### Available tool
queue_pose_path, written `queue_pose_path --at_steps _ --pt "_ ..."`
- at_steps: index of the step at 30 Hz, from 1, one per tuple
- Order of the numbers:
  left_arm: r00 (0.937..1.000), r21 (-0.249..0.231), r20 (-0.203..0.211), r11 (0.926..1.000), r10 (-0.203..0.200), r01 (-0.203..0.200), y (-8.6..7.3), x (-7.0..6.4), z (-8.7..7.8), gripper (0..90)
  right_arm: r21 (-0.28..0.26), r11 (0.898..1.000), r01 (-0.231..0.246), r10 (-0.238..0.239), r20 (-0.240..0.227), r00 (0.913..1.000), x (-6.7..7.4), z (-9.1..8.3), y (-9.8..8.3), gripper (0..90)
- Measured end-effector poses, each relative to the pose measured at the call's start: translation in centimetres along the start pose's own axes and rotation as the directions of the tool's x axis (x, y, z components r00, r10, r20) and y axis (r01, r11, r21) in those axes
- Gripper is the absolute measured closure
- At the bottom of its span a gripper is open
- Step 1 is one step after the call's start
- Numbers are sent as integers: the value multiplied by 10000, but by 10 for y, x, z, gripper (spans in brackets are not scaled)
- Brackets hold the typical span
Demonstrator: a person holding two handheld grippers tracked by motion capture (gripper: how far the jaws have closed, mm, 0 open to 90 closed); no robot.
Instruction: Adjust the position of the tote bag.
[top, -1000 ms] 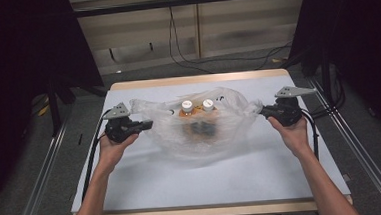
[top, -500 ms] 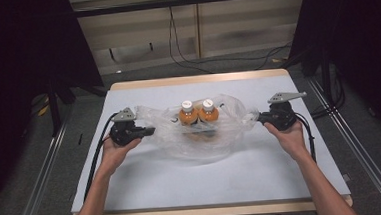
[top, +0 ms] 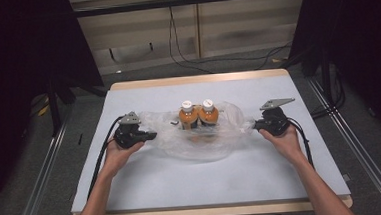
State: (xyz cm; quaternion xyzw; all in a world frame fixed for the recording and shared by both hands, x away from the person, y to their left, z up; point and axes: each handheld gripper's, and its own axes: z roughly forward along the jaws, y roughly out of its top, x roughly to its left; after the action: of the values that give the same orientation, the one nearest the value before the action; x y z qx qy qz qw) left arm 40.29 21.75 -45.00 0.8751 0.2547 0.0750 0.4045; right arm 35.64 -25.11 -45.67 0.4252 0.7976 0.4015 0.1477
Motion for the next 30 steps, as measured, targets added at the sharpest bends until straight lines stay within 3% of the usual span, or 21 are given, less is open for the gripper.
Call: queue_pose_path --at_steps 13,19,24,30 --pt "9994 769 355 9970 47 -74 -6 -4 19 900 583 9983 57 -49 -139 9999 -1 11 -10 900" --pt "9994 988 283 9949 191 -219 -9 -4 25 900 1032 9946 147 -132 -146 9998 2 22 -15 900" --pt "9997 1053 194 9943 163 -182 -12 -4 28 896 1053 9944 104 -95 -98 9999 3 23 -17 900" --pt "9994 857 346 9963 -5 -25 -14 -3 24 775 756 9971 14 2 -216 9998 1 21 -20 767"
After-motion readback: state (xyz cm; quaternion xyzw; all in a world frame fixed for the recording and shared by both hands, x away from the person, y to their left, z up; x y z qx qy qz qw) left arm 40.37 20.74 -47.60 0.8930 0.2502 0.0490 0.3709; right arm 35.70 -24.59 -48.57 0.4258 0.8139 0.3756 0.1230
